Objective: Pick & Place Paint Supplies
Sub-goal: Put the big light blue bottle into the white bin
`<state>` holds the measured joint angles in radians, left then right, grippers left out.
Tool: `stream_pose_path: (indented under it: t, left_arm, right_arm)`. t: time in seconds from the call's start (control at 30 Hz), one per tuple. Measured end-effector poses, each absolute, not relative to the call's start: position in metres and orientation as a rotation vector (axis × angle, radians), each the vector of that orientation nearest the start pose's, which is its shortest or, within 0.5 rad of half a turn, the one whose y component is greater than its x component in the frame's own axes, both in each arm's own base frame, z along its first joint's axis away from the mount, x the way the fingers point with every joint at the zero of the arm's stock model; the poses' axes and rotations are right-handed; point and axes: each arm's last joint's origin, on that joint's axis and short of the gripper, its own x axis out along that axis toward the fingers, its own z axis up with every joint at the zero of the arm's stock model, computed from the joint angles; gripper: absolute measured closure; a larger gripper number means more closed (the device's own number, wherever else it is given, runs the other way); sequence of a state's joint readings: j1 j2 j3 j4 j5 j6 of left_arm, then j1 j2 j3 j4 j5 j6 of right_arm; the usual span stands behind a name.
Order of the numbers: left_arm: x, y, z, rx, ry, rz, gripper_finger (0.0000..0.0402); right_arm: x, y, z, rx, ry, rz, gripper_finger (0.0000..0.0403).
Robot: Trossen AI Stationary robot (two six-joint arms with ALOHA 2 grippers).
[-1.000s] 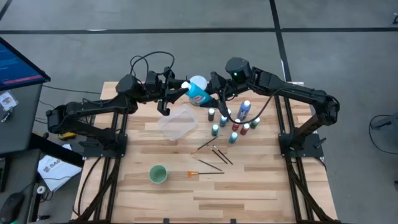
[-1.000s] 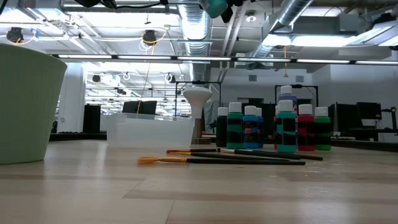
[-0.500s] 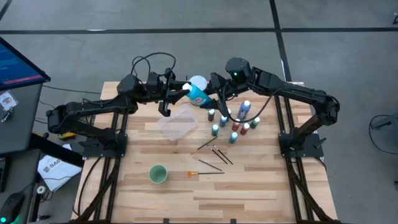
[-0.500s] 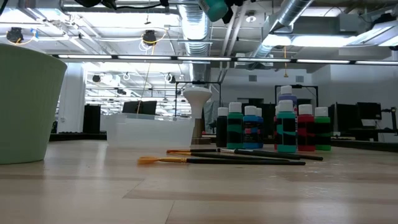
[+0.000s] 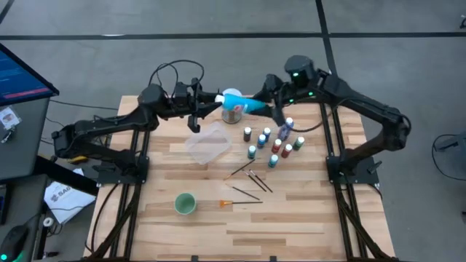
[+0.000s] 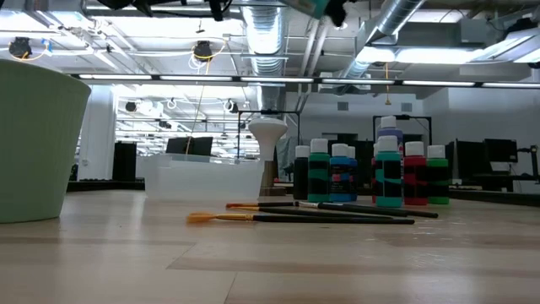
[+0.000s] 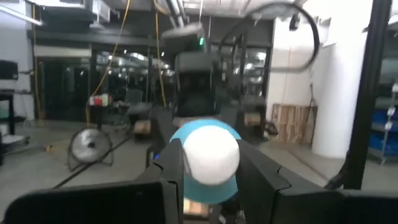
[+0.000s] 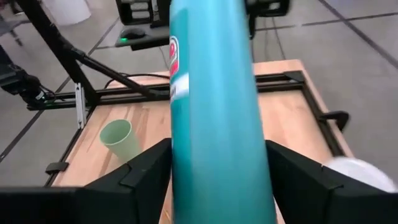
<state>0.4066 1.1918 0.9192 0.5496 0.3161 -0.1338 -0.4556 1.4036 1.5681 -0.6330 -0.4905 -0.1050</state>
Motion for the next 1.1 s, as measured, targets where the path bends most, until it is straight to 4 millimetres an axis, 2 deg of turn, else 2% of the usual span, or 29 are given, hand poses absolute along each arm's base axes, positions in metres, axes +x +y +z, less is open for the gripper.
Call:
stream_pose_path:
  t: [0.23,0.37,0.47,0.7,0.97,1.1]
  left_arm:
    - [0.233,0.094,0.358,-0.011,-0.063,0.188,0.0324]
    - [0.221,0.090,0.359,-0.015,-0.006,0.227,0.0324]
    - [0.219,0.088,0.356,-0.014,0.032,0.227,0.0324]
    - [0.217,0.082,0.342,-0.051,0.194,0.269,0.0325]
    - [0.211,0.074,0.330,-0.055,0.333,0.338,0.0325]
    - [0.209,0.073,0.313,-0.091,0.370,0.345,0.0325]
  right_arm:
    - [0.213,-0.108,0.441,0.096,0.458,-0.104,0.0164]
    - [0.191,-0.101,0.450,0.089,0.442,-0.158,0.0164]
    - [0.181,-0.097,0.454,0.084,0.432,-0.198,0.0164]
    - [0.174,-0.093,0.453,0.107,0.468,-0.223,0.0164]
    - [0.184,-0.098,0.443,0.135,0.532,-0.217,0.0164]
    - [0.188,-0.101,0.441,0.140,0.543,-0.215,0.0164]
